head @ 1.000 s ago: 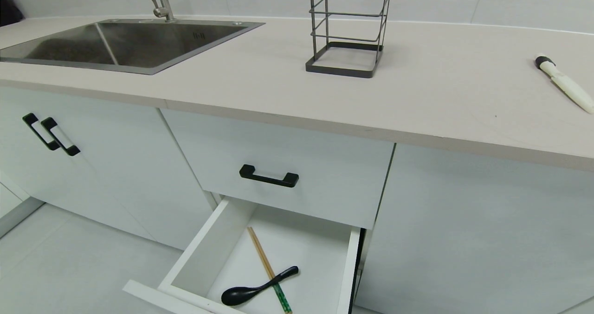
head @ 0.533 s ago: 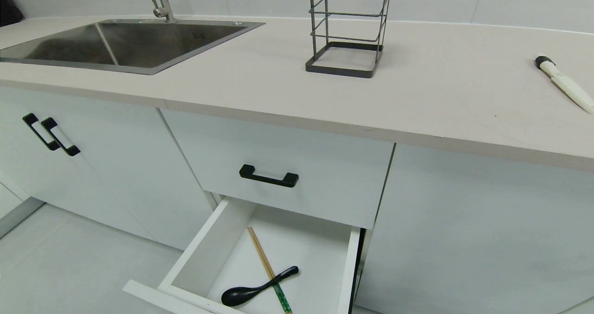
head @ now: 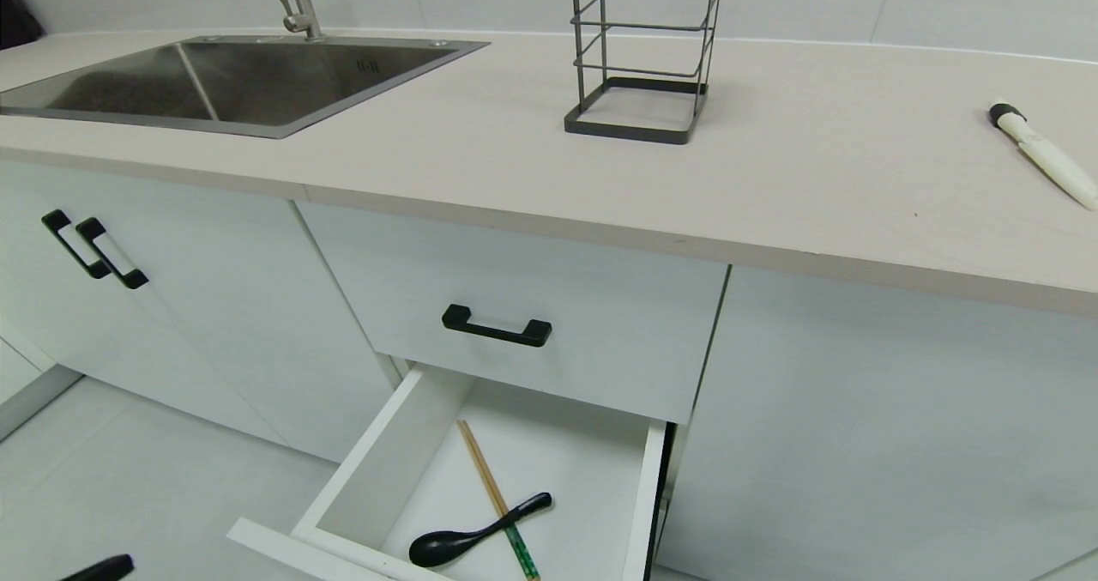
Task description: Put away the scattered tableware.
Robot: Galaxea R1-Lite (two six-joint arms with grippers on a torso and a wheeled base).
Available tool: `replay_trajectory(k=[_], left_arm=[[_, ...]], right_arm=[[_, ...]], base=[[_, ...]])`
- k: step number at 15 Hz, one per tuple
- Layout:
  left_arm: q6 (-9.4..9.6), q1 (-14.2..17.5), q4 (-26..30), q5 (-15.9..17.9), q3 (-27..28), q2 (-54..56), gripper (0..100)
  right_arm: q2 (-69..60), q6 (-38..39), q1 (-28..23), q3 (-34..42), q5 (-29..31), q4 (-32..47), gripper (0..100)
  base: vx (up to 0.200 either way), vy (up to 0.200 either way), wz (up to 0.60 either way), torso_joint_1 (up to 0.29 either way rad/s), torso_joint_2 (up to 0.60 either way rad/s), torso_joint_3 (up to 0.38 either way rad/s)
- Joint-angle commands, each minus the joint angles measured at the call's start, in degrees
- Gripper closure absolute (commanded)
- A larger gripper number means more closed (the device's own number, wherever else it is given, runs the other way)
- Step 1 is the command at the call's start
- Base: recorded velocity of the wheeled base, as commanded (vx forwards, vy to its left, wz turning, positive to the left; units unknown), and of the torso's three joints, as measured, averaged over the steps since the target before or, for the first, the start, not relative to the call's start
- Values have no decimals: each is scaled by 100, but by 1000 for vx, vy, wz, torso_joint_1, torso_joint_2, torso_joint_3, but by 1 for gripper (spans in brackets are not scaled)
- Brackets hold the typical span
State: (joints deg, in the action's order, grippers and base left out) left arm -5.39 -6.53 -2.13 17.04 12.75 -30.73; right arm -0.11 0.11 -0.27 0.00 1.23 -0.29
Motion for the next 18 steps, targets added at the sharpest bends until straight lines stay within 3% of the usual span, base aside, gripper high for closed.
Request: replay_trajectory(k=[1, 3, 7, 10, 12, 14, 18], left_arm=[[29, -480, 90, 36, -291, -979, 0], [29, -858, 407, 10, -291, -1427, 0], [91, -1333, 354, -8, -124, -2815, 0], [398, -1403, -173, -245, -18, -4107, 0], [425, -1421, -543, -535, 96, -4582, 0], [407, -1676, -710, -931, 307, -5092, 0], [398, -1676, -718, -1036, 615, -5329, 0]], right_arm=[[11, 7, 0, 0, 0, 20, 0], [20, 7, 0, 0, 0, 20, 0], [11, 7, 0, 0, 0, 12, 0], [20, 7, 0, 0, 0, 20, 0], [11, 7, 0, 0, 0, 20, 0], [11, 7, 0, 0, 0, 12, 0], [20, 7, 0, 0, 0, 20, 0]], base=[[0, 0, 0, 0, 0, 0], [0, 0, 0, 0, 0, 0], [0, 0, 0, 0, 0, 0], [0, 0, 0, 0, 0, 0], [0, 0, 0, 0, 0, 0], [0, 0, 0, 0, 0, 0], [0, 0, 0, 0, 0, 0]])
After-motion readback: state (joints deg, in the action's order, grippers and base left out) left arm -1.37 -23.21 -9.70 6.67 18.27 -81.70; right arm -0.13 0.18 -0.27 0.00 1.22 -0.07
